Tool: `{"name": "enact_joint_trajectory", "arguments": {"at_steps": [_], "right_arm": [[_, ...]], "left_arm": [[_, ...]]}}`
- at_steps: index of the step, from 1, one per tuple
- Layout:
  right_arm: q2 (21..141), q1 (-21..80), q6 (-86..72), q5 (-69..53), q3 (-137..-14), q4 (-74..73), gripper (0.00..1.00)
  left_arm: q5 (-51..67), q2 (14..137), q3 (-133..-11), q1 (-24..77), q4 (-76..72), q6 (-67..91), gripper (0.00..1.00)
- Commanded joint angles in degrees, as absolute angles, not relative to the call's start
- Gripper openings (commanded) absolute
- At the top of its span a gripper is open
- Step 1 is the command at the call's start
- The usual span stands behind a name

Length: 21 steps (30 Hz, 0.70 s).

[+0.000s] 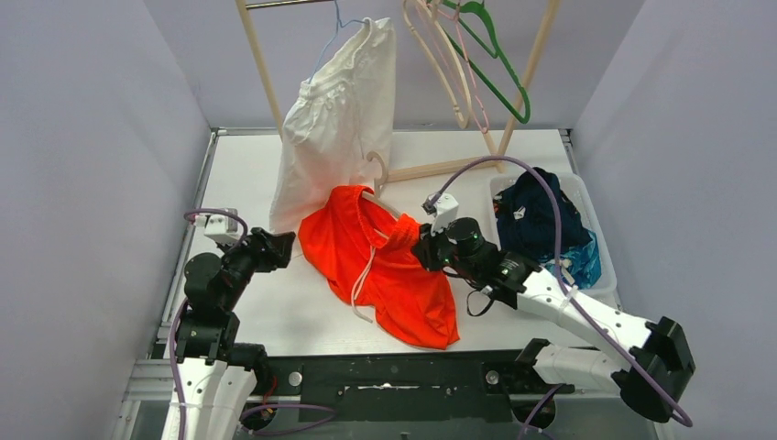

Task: Remove the shorts from the hanger
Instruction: Adjust the shorts on the hanger, then remove the shorts from the hanger.

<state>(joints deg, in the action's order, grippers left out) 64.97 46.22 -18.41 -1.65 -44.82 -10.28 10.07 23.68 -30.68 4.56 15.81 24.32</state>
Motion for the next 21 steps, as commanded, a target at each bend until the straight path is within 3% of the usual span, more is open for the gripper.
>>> {"name": "enact_joint_trajectory", "arguments": {"at_steps": [1,6,10,21], "right_arm": [[54.0,46.6,-15.6,3.9,-43.7,-6.9,0.0],[41.0,46.5,-13.1,-12.4,-39.1,-7.2,0.0],[38.8,46.7,-11.9,-21.9,-38.8,-10.4,0.0],[61.8,47.5,-12.5,-28.2,-42.2,-1.4,0.0]], "left_arm": [[17.0,23.8,-29.5,4.8,8.4,23.9,0.66],[18.1,24.9,-29.3,4.9,7.7,23.9,0.65],[19.8,24.8,-29.8,4.9,7.5,24.0,0.65],[32.8,24.9,-28.2,6.0,0.9,25.4,0.65]]}}
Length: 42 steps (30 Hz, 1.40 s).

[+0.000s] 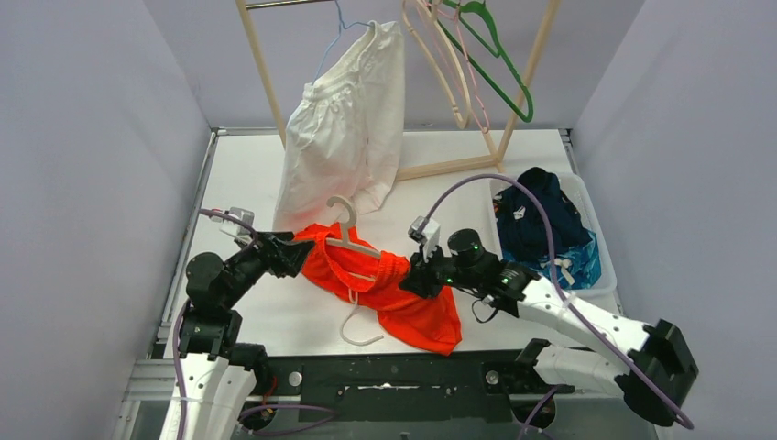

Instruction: Remove the shorts from the hanger

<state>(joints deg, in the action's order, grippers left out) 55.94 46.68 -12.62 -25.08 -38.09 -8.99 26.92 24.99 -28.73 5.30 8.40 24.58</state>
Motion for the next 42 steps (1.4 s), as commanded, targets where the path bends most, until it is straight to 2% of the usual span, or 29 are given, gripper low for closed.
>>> {"name": "enact_joint_trajectory", "arguments": {"at_steps": [1,18,29,32,35,37,38,39,42], "right_arm": [[63.3,47.7,-12.7,-29.0,-43.1,-1.4,0.0],[65.5,51.8,-14.2,-33.1,-47.3,0.5,0.0],[66.8,53.6,-15.6,-33.4,-49.7,0.9,0.0],[67.4,54.0,-15.6,-33.6,-50.3,0.7,0.0],[67.8,54.5,-15.0,-32.1,-50.6,-0.6,0.01],[67.9,54.4,-15.0,-28.9,-51.2,-2.4,0.04],[67.9,54.4,-14.9,-27.1,-51.7,-3.8,0.09],[67.7,54.4,-15.1,-25.0,-52.4,-5.4,0.16],[66.9,54.5,-16.6,-15.7,-54.4,-10.4,0.5]], "left_arm": [[33.4,25.2,-27.5,6.2,-0.3,26.1,0.65],[30.3,28.9,-23.9,8.3,-4.0,29.1,0.5],[20.1,33.4,-24.7,12.2,0.6,25.5,0.46],[17.8,34.9,-25.4,12.4,2.6,25.0,0.38],[17.5,35.2,-25.7,12.4,2.9,24.9,0.24],[17.2,34.6,-26.0,12.3,3.3,24.8,0.12],[16.9,34.0,-26.1,12.4,3.6,24.7,0.06],[16.7,33.4,-26.0,12.4,3.5,24.6,0.01],[15.3,31.4,-25.8,12.4,3.2,24.5,0.0]]}}
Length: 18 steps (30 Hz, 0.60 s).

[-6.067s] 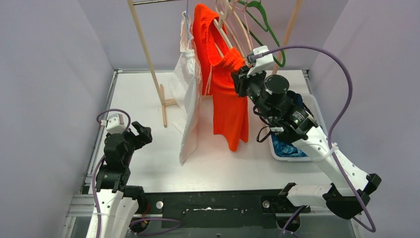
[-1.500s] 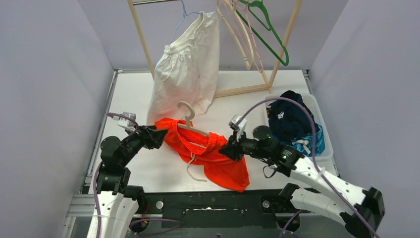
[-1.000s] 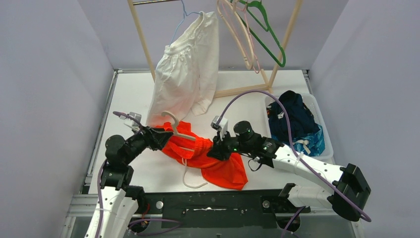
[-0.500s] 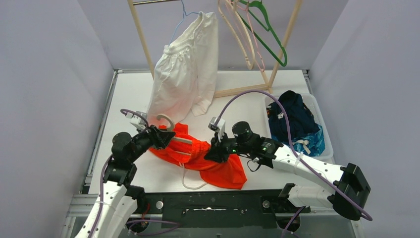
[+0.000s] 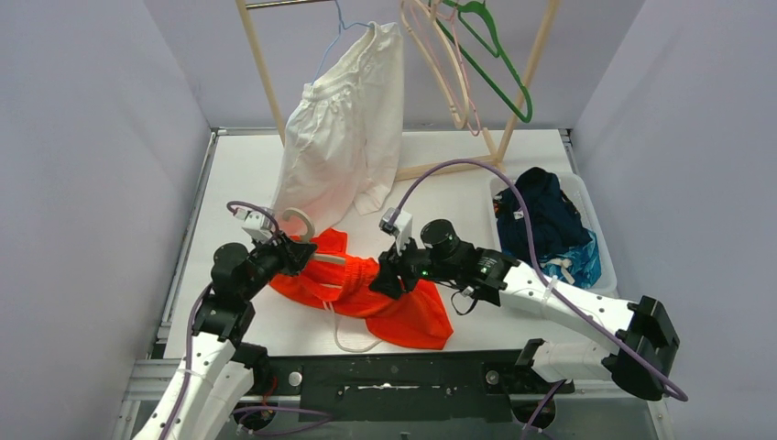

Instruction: Remove the shorts from the hanger

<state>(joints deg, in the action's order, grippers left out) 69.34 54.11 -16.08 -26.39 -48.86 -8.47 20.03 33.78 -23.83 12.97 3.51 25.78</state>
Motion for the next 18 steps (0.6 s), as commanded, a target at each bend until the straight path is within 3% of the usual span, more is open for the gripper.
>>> {"name": "enact_joint_trajectory", "arguments": {"at_steps": [1,4,7,18], "right_arm": [[66.4,54.5,-17.2,-12.8,-54.9,-11.9,0.58],[64.7,54.5,-18.6,-7.7,-55.5,-13.8,0.74],[64.9,55.1,-19.7,-6.6,-56.4,-13.5,0.79],[77.4,61.3,-18.2,-0.5,-66.5,-12.6,0.7]], "left_arm": [[14.8,30.7,-25.7,12.4,3.1,24.5,0.0],[14.6,29.3,-25.2,12.4,2.4,24.6,0.0],[14.8,29.3,-24.9,12.5,2.1,24.8,0.0],[15.1,31.5,-25.7,12.9,3.2,24.3,0.0]]}}
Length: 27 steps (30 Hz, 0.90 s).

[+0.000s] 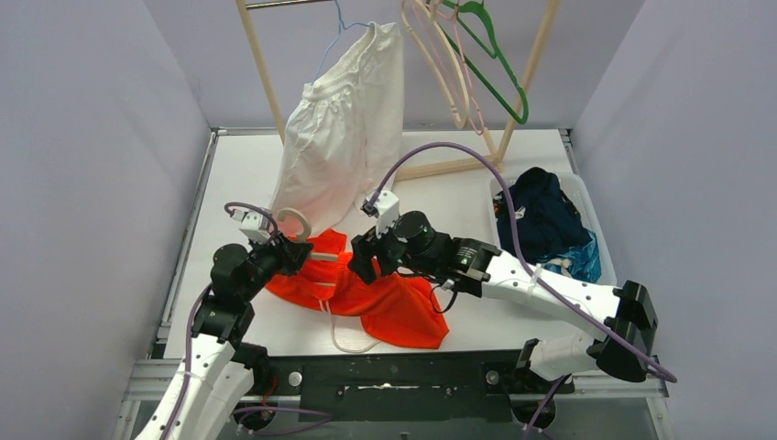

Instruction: Remove the shorts from the hanger

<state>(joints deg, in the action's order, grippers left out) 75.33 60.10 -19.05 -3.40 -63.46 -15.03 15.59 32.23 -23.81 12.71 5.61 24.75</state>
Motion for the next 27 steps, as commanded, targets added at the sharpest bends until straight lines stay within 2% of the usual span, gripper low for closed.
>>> {"name": "enact_joint_trajectory", "arguments": {"at_steps": [1,3,6,9,10,11,13,15,18,22,24,26,27], "right_arm": [[78.4,61.3,-18.1,-0.4,-66.7,-12.7,0.68],[80.3,61.3,-17.8,-0.7,-67.7,-13.7,0.61],[82.1,61.5,-17.2,-0.7,-69.4,-15.5,0.38],[81.6,61.6,-17.2,1.2,-69.6,-15.2,0.21],[81.1,61.5,-17.2,1.5,-69.2,-14.7,0.18],[80.7,61.6,-17.2,1.6,-68.8,-14.1,0.19],[79.9,61.5,-17.3,1.6,-67.9,-13.5,0.31],[79.7,61.5,-17.5,2.2,-67.6,-13.4,0.53],[80.3,61.5,-17.5,2.0,-67.5,-13.0,0.62],[82.7,61.6,-17.3,-1.4,-69.5,-13.6,0.46],[83.5,61.8,-17.8,1.1,-70.3,-14.0,0.31],[83.2,61.6,-18.3,2.8,-70.0,-13.2,0.08],[82.7,61.7,-18.2,2.7,-69.8,-12.8,0.02]], "left_arm": [[15.1,31.4,-25.7,12.9,3.3,24.3,0.0],[14.9,31.2,-25.7,13.0,3.3,24.3,0.0],[14.3,31.0,-25.6,13.0,3.4,24.3,0.0],[13.9,31.2,-25.7,13.1,3.8,24.2,0.0],[13.8,31.5,-25.8,13.1,3.9,24.1,0.0],[13.7,31.6,-25.8,13.1,4.0,24.0,0.0],[13.6,31.9,-25.9,13.1,4.1,23.9,0.0],[13.7,32.0,-25.9,13.2,4.2,23.9,0.0],[13.8,32.2,-25.9,13.2,4.2,23.9,0.0],[13.7,32.4,-25.9,13.2,4.2,23.8,0.0],[13.6,32.7,-26.0,13.1,4.3,23.8,0.0],[13.6,32.7,-26.0,13.2,4.5,23.7,0.0],[13.3,32.7,-26.0,13.2,4.6,23.7,0.0]]}}
